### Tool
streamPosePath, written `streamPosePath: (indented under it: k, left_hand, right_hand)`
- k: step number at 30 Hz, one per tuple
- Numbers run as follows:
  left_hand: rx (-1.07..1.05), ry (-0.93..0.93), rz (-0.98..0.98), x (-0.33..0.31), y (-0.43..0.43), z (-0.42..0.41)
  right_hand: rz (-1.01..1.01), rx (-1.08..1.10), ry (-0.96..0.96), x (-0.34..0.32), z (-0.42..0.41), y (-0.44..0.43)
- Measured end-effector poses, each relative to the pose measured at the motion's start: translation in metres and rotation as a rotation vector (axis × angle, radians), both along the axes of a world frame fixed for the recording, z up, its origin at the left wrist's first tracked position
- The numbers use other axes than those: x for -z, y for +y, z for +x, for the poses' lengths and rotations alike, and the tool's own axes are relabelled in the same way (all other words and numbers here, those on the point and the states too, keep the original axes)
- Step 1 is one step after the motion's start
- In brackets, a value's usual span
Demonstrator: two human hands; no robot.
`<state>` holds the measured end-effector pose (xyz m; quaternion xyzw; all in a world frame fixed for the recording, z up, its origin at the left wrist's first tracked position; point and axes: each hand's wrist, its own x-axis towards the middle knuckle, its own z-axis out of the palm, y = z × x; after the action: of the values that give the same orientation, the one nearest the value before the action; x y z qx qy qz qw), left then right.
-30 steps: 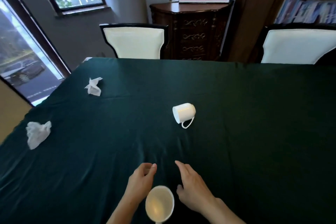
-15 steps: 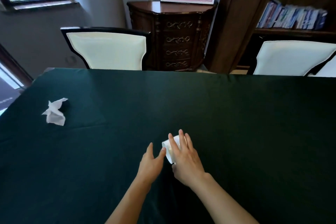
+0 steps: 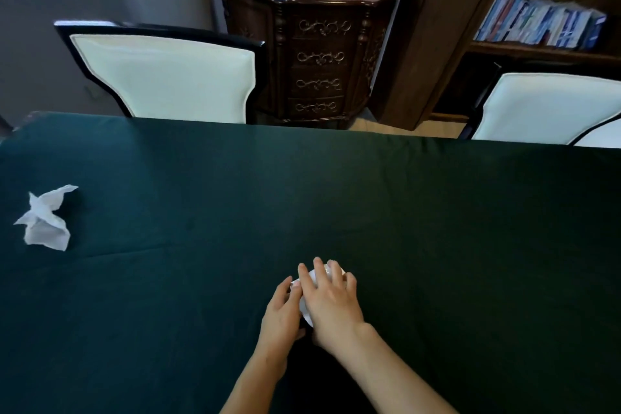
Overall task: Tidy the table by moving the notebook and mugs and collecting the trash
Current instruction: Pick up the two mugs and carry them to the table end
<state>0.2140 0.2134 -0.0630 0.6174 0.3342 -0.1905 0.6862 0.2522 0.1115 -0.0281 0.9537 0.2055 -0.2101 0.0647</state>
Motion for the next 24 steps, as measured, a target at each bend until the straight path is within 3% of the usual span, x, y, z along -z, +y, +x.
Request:
streamPosePath:
  k: [5, 11, 15, 24]
  left_hand:
    - [0.026, -0.048, 0.052, -0.028, -0.013, -0.006]
    - [0.048, -0.143, 0.127, -0.061, -0.025, -0.04]
    - [0.014, -0.183, 0.111, -0.088, -0.035, -0.094]
    - [-0.112, -0.259, 0.085, -0.121, -0.071, -0.249]
  right_hand:
    - [0.067, 0.006, -0.024, -0.013, 0.001, -0.014]
    - [0.485, 0.255, -0.005, -0.029, -0.05, -0.054]
    - [0.713, 0.361, 0.053, -0.05, -0.098, -0.08]
    - [0.975, 0.418, 0.078, -0.066, -0.237, -0.119]
